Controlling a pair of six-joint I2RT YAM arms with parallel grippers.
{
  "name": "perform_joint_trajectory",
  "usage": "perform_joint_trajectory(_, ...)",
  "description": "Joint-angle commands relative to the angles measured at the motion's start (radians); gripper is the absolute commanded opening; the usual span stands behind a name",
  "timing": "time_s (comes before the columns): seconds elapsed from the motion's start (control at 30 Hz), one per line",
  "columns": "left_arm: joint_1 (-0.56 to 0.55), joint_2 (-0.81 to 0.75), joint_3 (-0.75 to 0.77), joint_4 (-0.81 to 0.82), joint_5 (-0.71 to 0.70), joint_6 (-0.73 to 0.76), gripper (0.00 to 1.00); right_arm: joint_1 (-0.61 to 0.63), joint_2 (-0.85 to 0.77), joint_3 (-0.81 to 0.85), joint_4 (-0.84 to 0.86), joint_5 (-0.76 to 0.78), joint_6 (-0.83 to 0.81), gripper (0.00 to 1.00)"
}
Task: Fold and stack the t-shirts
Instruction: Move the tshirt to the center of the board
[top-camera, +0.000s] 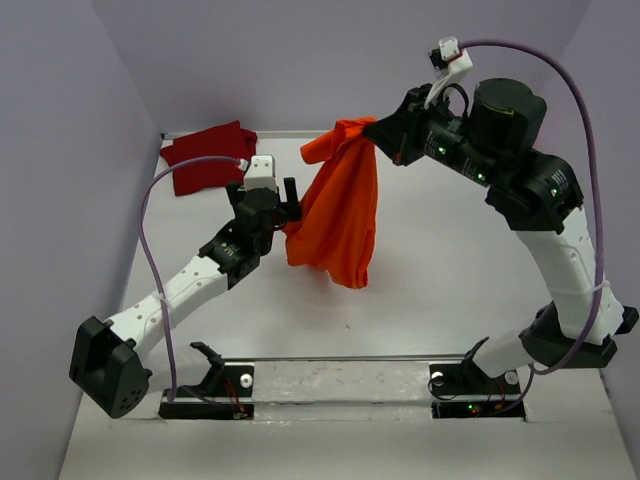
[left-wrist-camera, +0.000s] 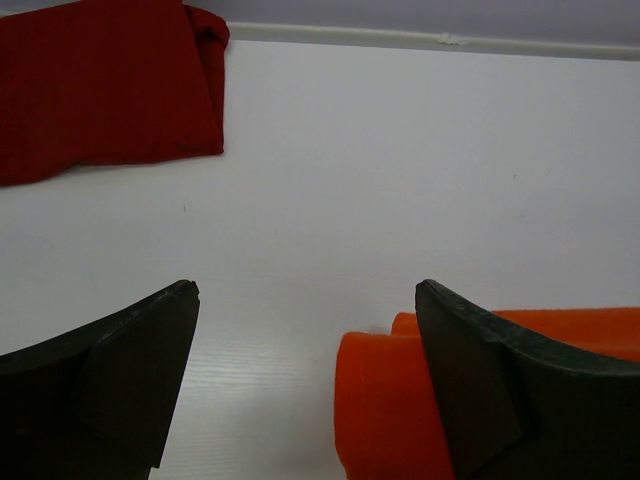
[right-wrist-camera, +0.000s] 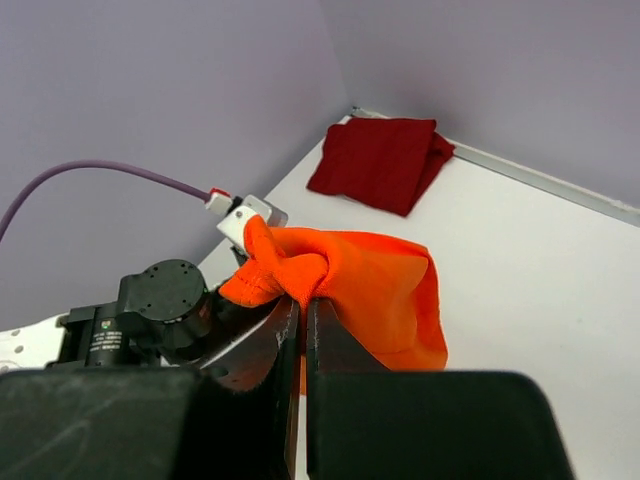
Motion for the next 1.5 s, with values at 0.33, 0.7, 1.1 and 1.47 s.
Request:
perform_joint_trajectory(0.33, -0.003, -0.004, 0.024, 0.018, -0.040, -0.002, 0.99, 0.002, -0.178, -0.550, 0.007, 0.671, -0.061, 0.00)
perform_joint_trajectory(0.7, -0.003, -0.007, 0.022, 0.021, -0.035, 0.001, 0.99, 0.002, -0.052, -0.880, 0.004, 0.953, 0.018, 0.00)
perform_joint_trajectory(1.1, -0.003, -0.013, 0.021, 0.019, -0.027, -0.001, 0.99, 0.002, 0.042, -0.876, -0.022, 0.894, 0.073, 0.65)
perform_joint_trajectory(1.47, -0.003, -0.010, 0.022, 0.018, -0.021, 0.001, 0.99, 0.002, 0.106, -0.939, 0.143, 0.825, 0.042, 0.68)
